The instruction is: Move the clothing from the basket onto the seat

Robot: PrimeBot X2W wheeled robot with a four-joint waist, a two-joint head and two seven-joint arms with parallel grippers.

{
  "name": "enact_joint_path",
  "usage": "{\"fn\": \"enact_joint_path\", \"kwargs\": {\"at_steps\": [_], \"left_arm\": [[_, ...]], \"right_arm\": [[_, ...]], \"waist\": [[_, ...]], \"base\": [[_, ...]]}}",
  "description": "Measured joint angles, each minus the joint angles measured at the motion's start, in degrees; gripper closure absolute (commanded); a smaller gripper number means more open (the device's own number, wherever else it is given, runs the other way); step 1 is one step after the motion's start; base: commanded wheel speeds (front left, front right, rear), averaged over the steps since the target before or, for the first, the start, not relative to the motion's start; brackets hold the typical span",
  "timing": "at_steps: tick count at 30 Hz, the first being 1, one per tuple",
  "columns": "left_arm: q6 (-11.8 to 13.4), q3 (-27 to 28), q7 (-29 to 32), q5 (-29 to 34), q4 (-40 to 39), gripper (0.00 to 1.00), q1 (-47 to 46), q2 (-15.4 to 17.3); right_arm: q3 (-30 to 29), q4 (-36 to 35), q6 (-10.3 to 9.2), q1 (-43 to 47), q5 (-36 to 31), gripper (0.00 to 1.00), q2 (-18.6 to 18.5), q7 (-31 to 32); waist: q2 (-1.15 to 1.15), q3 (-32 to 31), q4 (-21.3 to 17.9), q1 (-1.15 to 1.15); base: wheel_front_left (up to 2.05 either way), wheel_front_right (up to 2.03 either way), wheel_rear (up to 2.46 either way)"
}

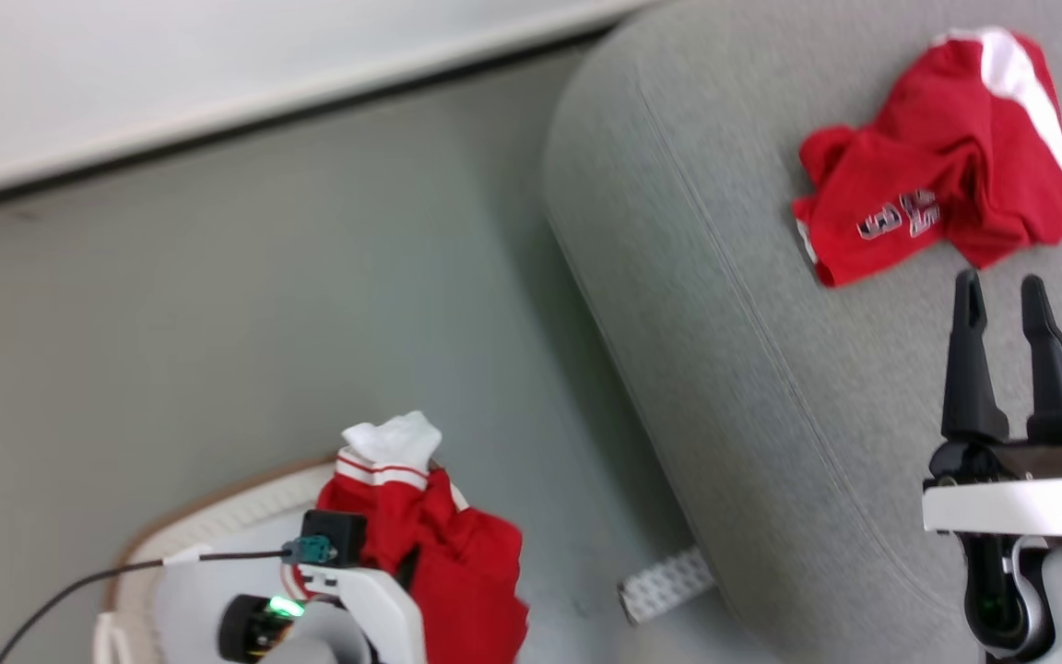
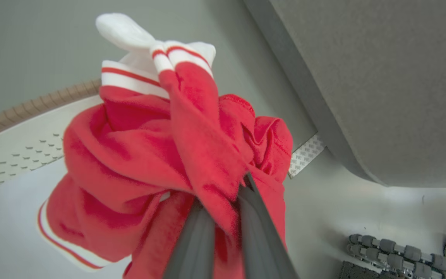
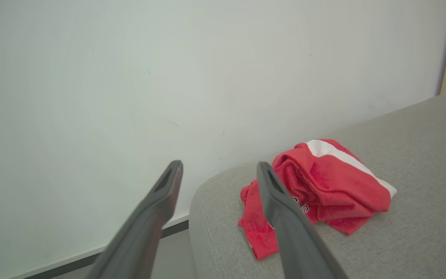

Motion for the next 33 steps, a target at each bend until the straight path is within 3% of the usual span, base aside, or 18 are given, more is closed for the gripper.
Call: {"fn": "enact_joint_path", "kwargs": {"at_steps": [7,15,22,33], "left_arm": [[0.0,-4.1,-1.6,-9.0,-7.8,1.00,1.6,-1.5],[0.0,-7.4,-3.9,-12.7,-16.4,1.00,1.0,-0.2],[0.4,-6.4,-4.3,-10.9,-24.6,1.00,-1.4,1.7],[5.6,-4.1,-4.2,-8.9,-38.8,1.00,0.1,4.8]], "right_arm": [[-0.5,0.2,0.01,3.3,-2.2,0.00,-1.8,0.0],[-0.1,0.2,0.01,7.4,-3.6,0.00,-3.7,0.0],[2.4,0.3,0.01,10.3,-4.0,0.00,-3.8,0.0],[8.6,0.9,0.00,11.1,-5.1,0.00,-4.7,0.0]], "waist": [[0.00,-8.9,5.0,0.00],[0.00,-17.8,10.9,-0.01],[0.00,-22.5,16.3,-0.01],[0.00,-24.5,18.5,0.00]], "base": [[0.00,0.00,0.00],[0.00,0.00,0.00],[0.00,0.00,0.00],[0.00,0.00,0.00]]}}
